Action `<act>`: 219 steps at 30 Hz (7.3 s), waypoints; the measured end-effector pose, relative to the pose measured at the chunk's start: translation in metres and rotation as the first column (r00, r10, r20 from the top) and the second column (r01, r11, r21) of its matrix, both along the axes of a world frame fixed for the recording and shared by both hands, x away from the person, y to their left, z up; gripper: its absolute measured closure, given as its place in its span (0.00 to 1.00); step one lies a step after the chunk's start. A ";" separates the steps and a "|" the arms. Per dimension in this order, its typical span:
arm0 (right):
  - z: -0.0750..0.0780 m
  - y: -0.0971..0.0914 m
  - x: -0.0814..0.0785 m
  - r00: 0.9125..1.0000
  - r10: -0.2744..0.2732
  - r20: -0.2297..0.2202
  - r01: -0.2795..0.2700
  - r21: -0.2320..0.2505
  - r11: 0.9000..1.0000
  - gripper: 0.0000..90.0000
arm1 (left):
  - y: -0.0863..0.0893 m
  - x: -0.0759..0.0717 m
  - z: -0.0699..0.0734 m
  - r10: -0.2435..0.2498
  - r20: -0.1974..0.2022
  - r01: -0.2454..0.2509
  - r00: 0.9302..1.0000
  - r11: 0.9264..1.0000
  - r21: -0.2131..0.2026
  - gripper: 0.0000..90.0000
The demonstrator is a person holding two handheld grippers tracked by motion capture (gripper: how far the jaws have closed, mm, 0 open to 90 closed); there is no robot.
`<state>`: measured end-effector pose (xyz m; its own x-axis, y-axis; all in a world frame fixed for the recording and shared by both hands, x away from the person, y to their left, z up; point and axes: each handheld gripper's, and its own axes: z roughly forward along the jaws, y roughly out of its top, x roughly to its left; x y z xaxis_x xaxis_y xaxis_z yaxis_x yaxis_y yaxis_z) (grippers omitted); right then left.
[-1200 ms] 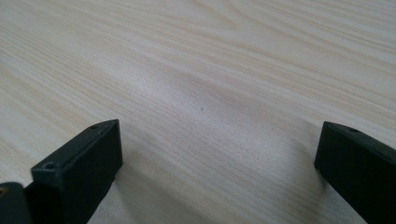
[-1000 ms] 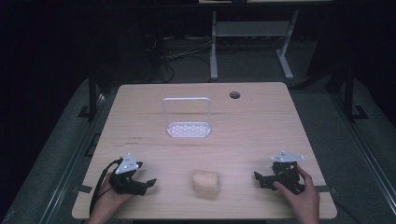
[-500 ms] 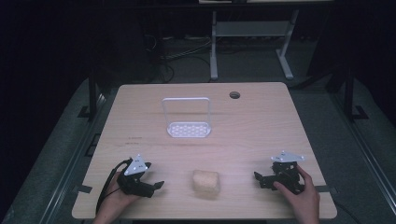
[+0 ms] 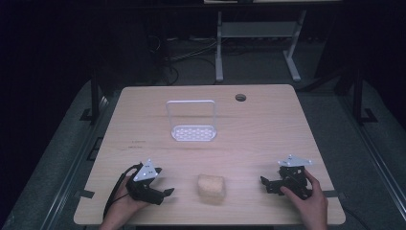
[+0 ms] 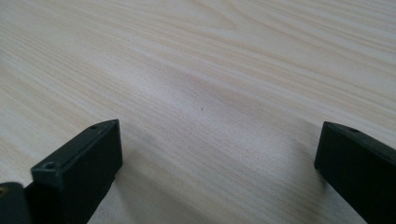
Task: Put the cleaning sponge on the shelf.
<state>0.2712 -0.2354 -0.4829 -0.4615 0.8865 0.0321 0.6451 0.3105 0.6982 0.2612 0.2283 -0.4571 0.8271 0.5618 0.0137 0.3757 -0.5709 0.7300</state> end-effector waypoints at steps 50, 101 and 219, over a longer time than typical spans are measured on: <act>0.000 0.000 0.000 1.000 0.001 0.001 -0.001 -0.002 1.000 0.01 | -0.060 0.015 0.028 -0.354 -0.004 0.354 0.935 0.935 -0.012 0.15; 0.000 0.000 0.000 1.000 0.001 0.001 -0.001 -0.002 1.000 0.01 | -0.134 0.032 0.034 -0.539 -0.028 0.540 0.842 0.841 0.038 0.15; 0.000 0.000 0.000 1.000 0.000 0.000 0.000 -0.002 1.000 0.01 | -0.094 0.084 0.024 -0.094 -0.054 0.098 0.994 0.992 0.081 0.30</act>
<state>0.2713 -0.2355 -0.4830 -0.4619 0.8864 0.0303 0.6446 0.3120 0.6979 0.3457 0.1338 -0.4329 0.8778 0.4787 0.0144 0.3511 -0.6637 0.6604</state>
